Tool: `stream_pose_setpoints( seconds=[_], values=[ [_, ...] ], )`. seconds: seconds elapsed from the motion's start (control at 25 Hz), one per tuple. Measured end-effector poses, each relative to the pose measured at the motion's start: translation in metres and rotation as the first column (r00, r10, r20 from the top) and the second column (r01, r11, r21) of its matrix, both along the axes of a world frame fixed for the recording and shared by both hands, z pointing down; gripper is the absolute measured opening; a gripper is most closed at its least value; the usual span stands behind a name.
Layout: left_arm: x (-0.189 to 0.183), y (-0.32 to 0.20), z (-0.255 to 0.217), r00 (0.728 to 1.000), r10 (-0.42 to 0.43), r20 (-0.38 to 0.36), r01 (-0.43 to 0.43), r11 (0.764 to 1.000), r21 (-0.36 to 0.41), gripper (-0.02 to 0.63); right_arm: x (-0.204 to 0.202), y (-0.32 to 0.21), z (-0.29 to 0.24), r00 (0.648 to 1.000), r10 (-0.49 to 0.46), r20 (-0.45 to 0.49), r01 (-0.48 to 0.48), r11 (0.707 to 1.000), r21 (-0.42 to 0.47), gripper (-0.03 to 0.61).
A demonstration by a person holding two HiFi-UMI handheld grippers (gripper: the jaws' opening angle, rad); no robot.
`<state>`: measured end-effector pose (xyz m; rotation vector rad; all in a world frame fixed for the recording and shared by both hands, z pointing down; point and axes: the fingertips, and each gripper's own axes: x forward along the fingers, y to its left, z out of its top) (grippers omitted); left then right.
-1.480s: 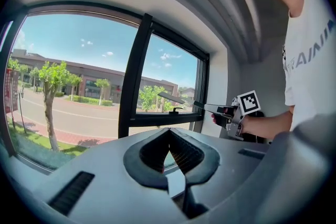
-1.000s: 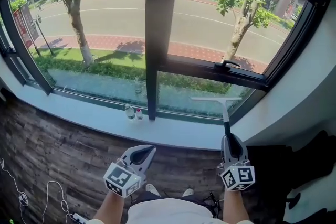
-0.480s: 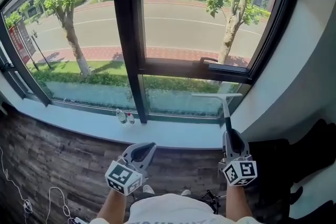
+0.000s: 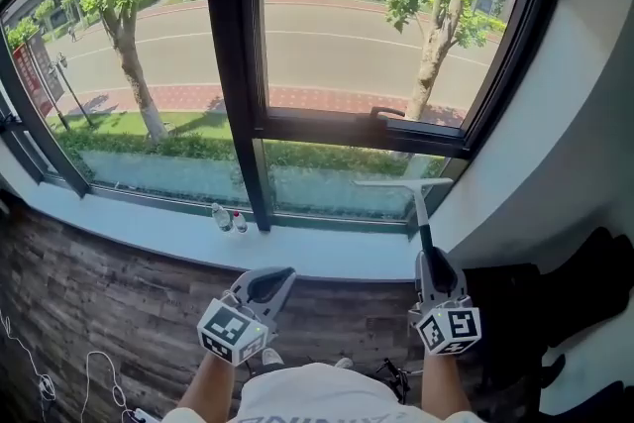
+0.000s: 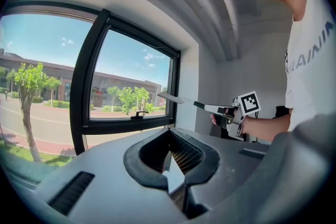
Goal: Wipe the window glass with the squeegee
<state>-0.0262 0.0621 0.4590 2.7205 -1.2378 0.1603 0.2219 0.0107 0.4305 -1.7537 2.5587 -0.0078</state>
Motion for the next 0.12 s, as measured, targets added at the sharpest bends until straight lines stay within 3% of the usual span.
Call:
stream_pose_setpoints(
  seconds=[0.12],
  values=[
    [-0.0128,-0.0064,0.0037,1.000,-0.018,-0.011,0.018,1.000,0.000,0.017,-0.0087,-0.0024,0.0041,1.000,-0.003,0.003,0.003,1.000,0.001,0.100]
  ],
)
